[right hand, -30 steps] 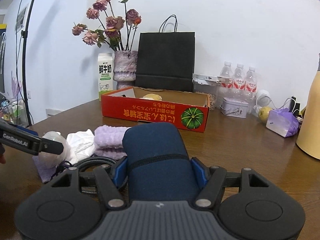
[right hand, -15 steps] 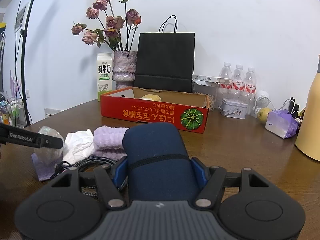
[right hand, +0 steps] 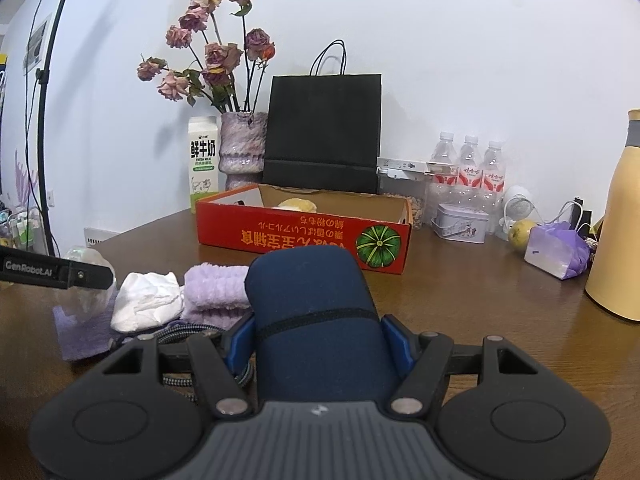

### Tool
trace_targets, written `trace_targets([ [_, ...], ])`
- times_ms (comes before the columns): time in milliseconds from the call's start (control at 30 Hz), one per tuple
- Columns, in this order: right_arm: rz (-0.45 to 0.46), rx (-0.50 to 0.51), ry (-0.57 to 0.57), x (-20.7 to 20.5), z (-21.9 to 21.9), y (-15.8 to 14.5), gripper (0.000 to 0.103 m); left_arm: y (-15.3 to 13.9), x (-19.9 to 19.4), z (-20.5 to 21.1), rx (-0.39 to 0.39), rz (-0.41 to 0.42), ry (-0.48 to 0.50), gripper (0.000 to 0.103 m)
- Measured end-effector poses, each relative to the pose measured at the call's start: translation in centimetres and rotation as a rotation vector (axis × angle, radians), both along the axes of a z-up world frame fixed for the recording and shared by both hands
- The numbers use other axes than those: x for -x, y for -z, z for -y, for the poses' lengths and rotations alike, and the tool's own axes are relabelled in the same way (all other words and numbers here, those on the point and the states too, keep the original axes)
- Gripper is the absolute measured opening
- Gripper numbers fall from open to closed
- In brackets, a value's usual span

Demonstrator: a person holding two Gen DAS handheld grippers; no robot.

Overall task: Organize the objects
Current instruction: 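Grasp the navy glasses case with the right gripper while the left grasps the plastic bag, then carry the plastic bag and glasses case toward the red box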

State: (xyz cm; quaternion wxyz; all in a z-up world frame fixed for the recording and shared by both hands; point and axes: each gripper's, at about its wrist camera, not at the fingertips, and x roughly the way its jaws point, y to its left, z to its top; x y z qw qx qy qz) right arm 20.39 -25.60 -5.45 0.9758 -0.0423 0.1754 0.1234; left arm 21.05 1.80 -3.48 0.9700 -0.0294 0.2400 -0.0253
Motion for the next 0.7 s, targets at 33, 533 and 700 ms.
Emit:
trace_targets([
  [33, 0.0, -0.001, 0.001, 0.0, 0.0, 0.0, 0.065, -0.1, 0.1, 0.0, -0.007, 0.007, -0.003, 0.044],
  [533, 0.018, -0.015, 0.001, 0.0, 0.0, -0.7, 0.065, -1.7, 0.8, -0.2, -0.028, 0.058, -0.016, 0.044],
  [700, 0.037, -0.018, -0.006, -0.3, -0.6, -1.6, 0.065, -2.6, 0.5, 0.3, -0.031, 0.084, -0.005, 0.044],
])
